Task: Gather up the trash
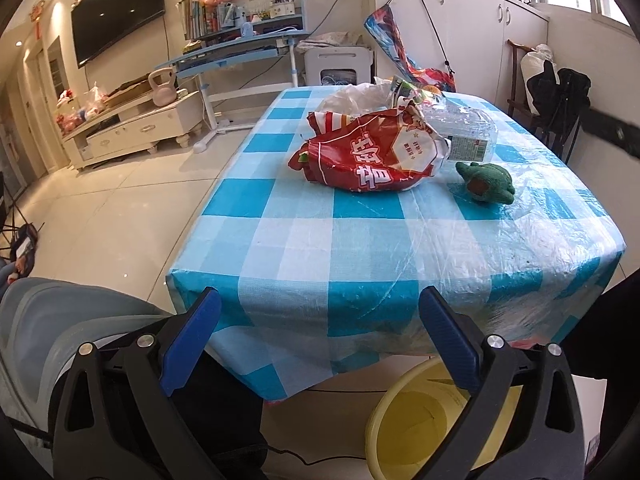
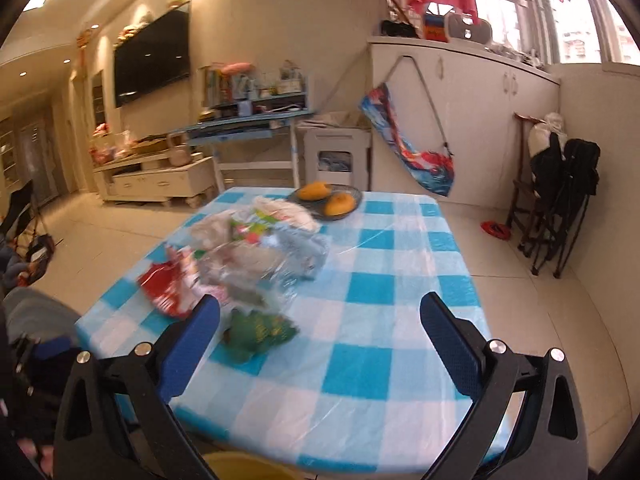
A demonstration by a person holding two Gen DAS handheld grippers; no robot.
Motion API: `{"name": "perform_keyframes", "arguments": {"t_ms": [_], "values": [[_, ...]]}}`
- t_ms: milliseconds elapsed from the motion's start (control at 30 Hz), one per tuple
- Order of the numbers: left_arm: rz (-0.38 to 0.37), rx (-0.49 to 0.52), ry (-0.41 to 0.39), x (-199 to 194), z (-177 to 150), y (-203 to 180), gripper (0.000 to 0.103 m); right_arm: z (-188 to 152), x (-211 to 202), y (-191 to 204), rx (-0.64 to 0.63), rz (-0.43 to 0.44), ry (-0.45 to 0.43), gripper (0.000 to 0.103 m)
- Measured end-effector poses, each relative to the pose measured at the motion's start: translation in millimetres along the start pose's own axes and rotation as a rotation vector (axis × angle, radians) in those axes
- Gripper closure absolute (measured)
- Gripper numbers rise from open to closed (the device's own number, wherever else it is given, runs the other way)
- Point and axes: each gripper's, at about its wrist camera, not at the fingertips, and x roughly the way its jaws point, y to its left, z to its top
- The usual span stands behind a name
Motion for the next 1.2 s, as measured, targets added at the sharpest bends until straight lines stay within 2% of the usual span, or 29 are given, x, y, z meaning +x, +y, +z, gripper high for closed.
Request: {"name": "perform_keyframes", "arguments": {"t_ms": [67, 200, 467, 700, 867, 1200], "values": [[-0.004, 0.012, -0.017, -7.1, -1.7, -1.6, 0.008, -10.4, -3.3, 16.9, -0.049, -0.015, 0.073, 0.007], [0.004, 0.024, -0.05, -24.3, -5.9, -3.6, 0.008, -24.6, -21.2, 37.8, -0.042, 0.043, 0.078, 0.007], [0.006, 0.02, -0.086, -40.3, -9.7, 0.2, 0.008, -43.6, -26.4, 47.8, -0.019, 0.065, 0.112, 0.007], [-0.022, -0.01, -0.022, -23.2, -8.5, 4.0, 0.008, -51.0, -15.7, 53.7, -0.041, 0.062, 0.131, 0.007], [-0.032, -0.04, -0.017, -20.6, -9.1, 8.9, 0.008, -54.0, -14.1, 61.7, -0.068, 0.071, 0.145, 0.007], [-0.035, -0.034, -0.017, -19.4, -9.6, 7.1, 0.008, -54.2, -18.5, 72.8, -0.122, 0.08, 0.129, 0.007]]}}
